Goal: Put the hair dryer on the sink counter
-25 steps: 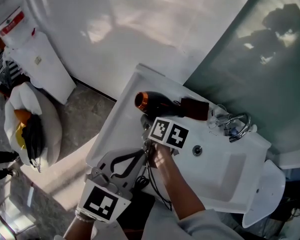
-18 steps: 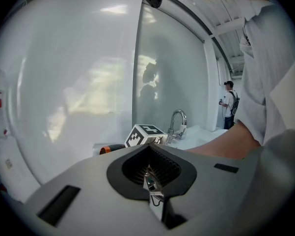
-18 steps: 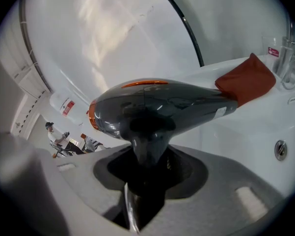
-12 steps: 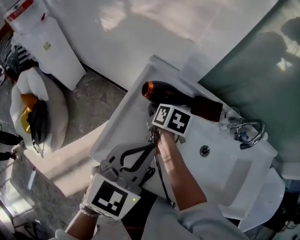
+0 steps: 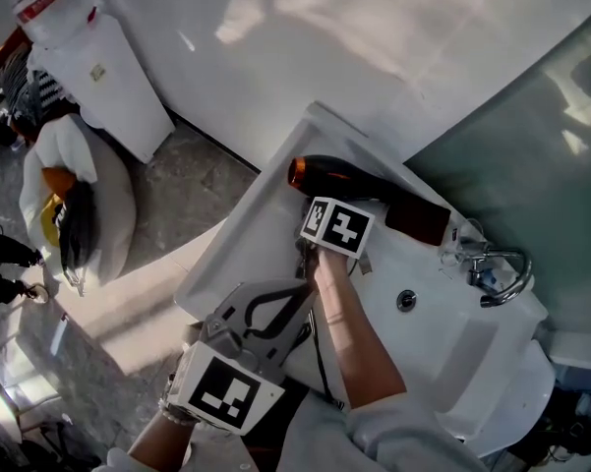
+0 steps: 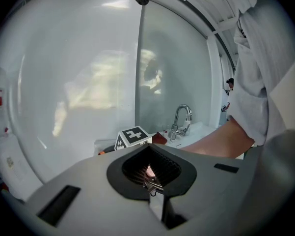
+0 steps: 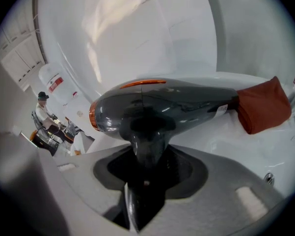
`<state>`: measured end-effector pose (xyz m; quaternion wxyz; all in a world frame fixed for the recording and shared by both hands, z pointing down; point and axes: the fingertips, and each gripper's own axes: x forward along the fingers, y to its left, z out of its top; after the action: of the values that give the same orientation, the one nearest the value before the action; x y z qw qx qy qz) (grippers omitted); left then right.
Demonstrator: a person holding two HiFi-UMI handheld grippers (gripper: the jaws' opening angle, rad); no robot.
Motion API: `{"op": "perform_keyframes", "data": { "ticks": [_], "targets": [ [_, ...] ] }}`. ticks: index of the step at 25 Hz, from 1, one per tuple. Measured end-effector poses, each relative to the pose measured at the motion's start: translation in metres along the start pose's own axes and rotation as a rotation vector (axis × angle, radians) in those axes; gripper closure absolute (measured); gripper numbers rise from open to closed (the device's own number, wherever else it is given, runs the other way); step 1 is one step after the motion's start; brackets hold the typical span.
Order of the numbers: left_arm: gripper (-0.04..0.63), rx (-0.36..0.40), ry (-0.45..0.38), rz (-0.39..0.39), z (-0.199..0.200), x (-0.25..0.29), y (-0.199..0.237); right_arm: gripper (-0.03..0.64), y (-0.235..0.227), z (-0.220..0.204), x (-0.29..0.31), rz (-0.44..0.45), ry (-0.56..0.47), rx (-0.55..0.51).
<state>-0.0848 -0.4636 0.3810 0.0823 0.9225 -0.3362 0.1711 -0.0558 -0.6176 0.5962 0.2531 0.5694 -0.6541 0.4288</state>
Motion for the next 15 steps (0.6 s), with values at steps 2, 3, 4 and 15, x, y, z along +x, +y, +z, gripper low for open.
{"op": "perform_keyframes", "data": {
  "ticks": [2,3,4,15],
  "targets": [
    [0.592,-0.001,0.009,0.001,-0.0018,0.0010,0.0005,0.449,-0.0031,-0.0010,0.0059,-0.026,0.007,-0.023],
    [0.594,0.000,0.012,0.002,-0.0026,0.0017,0.0007,0.451,-0.0050,-0.0014,0.0085,-0.038,0.009,-0.033],
    [0.594,0.000,0.014,0.005,-0.0032,0.0022,0.0009,0.449,-0.0064,-0.0016,0.0105,-0.049,0.009,-0.040],
    [0.594,-0.004,0.019,0.009,-0.0096,0.0004,-0.0046,0.425,-0.0056,-0.0002,0.0105,0.046,-0.011,0.016]
  ]
}}
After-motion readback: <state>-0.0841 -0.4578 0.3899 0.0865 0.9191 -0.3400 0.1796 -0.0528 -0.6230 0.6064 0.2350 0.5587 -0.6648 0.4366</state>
